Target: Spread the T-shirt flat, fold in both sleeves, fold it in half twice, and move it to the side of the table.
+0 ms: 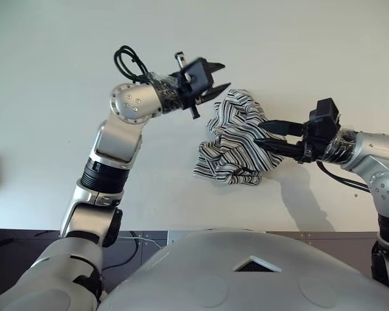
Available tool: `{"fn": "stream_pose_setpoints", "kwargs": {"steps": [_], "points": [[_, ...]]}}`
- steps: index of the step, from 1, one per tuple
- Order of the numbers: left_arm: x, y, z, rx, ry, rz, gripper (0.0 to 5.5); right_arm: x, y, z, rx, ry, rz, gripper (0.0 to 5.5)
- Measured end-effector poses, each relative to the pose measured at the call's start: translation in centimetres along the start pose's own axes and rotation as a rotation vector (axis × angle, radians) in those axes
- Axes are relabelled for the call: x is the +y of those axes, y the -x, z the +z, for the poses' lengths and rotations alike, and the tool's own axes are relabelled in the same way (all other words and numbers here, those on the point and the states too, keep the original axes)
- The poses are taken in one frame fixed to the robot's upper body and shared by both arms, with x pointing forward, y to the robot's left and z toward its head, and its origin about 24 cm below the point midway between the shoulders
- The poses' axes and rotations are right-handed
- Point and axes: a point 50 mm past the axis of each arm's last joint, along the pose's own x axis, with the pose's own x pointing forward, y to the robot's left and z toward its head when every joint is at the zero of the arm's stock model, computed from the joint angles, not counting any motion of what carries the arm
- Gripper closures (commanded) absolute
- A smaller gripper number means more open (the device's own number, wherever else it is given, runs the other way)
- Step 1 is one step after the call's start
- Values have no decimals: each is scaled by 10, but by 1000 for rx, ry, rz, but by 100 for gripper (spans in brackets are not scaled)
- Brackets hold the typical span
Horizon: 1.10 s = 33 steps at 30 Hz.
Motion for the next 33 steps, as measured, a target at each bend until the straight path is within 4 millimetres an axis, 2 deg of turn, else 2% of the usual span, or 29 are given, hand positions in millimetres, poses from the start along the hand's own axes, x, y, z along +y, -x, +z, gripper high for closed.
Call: {"fn": "stream_pose_setpoints", "kwargs": {"steps": [3, 5, 6, 10, 12, 16, 18, 20, 24, 25, 28, 30, 33], "points": [[-32, 2, -20, 89, -61, -193, 384, -15, 11, 1, -8, 13, -87, 351], [-54, 12, -44, 186, -86, -312, 384, -22, 17, -5, 26, 17, -139, 351], [-57, 15, -47, 189, -120, -335, 384, -23, 18, -11, 50, 21, -154, 351], [-62, 22, -52, 187, -255, -400, 384, -28, 22, -40, 162, 4, -220, 351], [-59, 32, -55, 203, -291, -416, 384, -29, 24, -49, 187, -6, -246, 351], [-58, 59, -61, 256, -319, -433, 384, -41, 38, -68, 169, -92, -396, 351], [-60, 64, -61, 256, -297, -428, 384, -42, 40, -76, 209, -58, -415, 351], [-63, 66, -62, 258, -253, -416, 384, -32, 25, -88, 247, -20, -342, 351], [-68, 65, -59, 256, -185, -420, 384, -14, -23, -92, 190, 15, -168, 351], [-69, 63, -58, 251, -174, -433, 384, -12, -36, -92, 164, 2, -137, 351], [-73, 58, -54, 232, -161, -457, 384, -13, -55, -90, 92, -95, -132, 351], [-77, 54, -51, 211, -149, -473, 384, -12, -60, -80, 4, -181, -123, 351], [-80, 50, -49, 196, -132, -482, 384, -7, -61, -43, -132, -205, -50, 351]]}}
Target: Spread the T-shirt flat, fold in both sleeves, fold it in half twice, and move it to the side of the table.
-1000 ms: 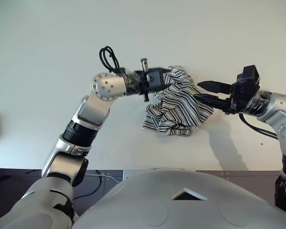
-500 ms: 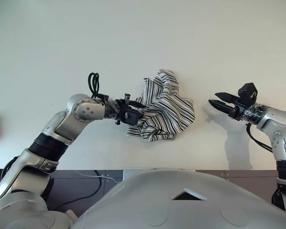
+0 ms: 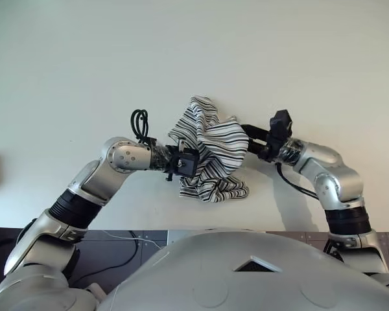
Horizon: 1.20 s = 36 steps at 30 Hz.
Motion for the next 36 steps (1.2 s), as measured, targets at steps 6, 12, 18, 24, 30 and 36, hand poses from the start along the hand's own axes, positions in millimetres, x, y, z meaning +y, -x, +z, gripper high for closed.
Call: {"fn": "stream_pose_setpoints", "kwargs": {"steps": [6, 12, 18, 24, 30, 36], "points": [[6, -26, 11, -87, 49, 80, 384, 42, -17, 17, 71, 24, 281, 351], [6, -18, 11, -51, 85, 67, 384, 38, -6, 6, 172, 117, 255, 351], [-15, 31, -1, 79, 139, -139, 384, 20, 7, -10, 250, 156, 125, 351], [-16, 36, 17, -73, 339, -180, 384, 17, 3, -37, 353, 212, 103, 351], [31, 61, 48, -259, 373, -72, 384, 16, -3, -47, 410, 358, 149, 351], [89, 70, 5, -141, 542, 305, 384, 15, -1, -48, 431, 476, 179, 351]]}}
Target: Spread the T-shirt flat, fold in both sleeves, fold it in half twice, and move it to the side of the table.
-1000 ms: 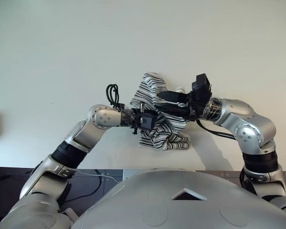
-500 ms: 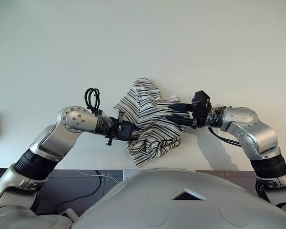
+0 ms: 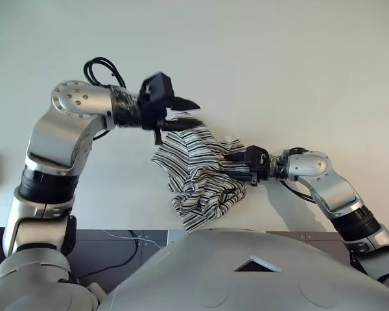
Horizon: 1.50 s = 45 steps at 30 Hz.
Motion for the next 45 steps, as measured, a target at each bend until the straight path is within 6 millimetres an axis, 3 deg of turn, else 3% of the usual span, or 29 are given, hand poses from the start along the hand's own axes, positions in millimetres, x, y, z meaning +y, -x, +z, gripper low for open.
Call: {"fn": "stream_pose_setpoints", "kwargs": {"steps": [4, 9, 20, 30, 35, 40, 45], "points": [[37, -7, -36, 111, 151, 155, 384, 0, 0, -1, -1, 31, 2, 351], [40, -14, -72, 223, 293, 35, 384, -1, -1, -1, 0, 54, 16, 351], [45, -4, -76, 261, 449, -158, 384, 0, -2, -2, -4, 57, 5, 351], [43, -21, -76, 265, 477, -205, 384, 1, -4, -1, 0, 81, -2, 351], [35, -23, -77, 273, 482, -305, 453, 0, -5, -1, -1, 85, -6, 346], [35, -20, -77, 252, 526, -294, 526, 0, -7, 0, -5, 84, -17, 346], [37, -19, -73, 211, 556, -285, 537, 0, -7, 0, -7, 83, -23, 346]]}}
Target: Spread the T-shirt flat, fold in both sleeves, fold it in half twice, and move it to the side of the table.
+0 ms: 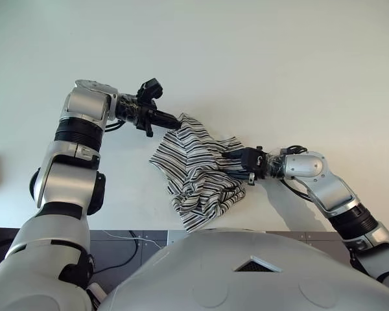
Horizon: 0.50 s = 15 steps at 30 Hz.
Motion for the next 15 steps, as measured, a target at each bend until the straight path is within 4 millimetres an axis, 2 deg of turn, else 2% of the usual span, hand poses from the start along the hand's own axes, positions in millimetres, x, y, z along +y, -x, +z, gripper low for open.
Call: {"fn": "stream_pose_setpoints", "kwargs": {"steps": [4, 7, 10, 11, 13, 15], "points": [[0, -2, 4, -33, -4, -5, 537, 1, 0, 0, -5, -4, -17, 346], [-3, -5, 16, -81, -19, -13, 537, 0, 8, 1, -13, -54, -56, 346], [-13, -5, 42, -180, -82, -59, 537, -14, 36, -5, -50, -229, -165, 346], [-21, -1, 56, -240, -105, -88, 537, -27, 52, -3, -102, -298, -236, 346], [-43, 12, 87, -337, -174, -152, 537, -50, 80, 6, -229, -377, -363, 346], [-70, 28, 111, -387, -271, -209, 537, -64, 98, 13, -306, -396, -452, 346]]}}
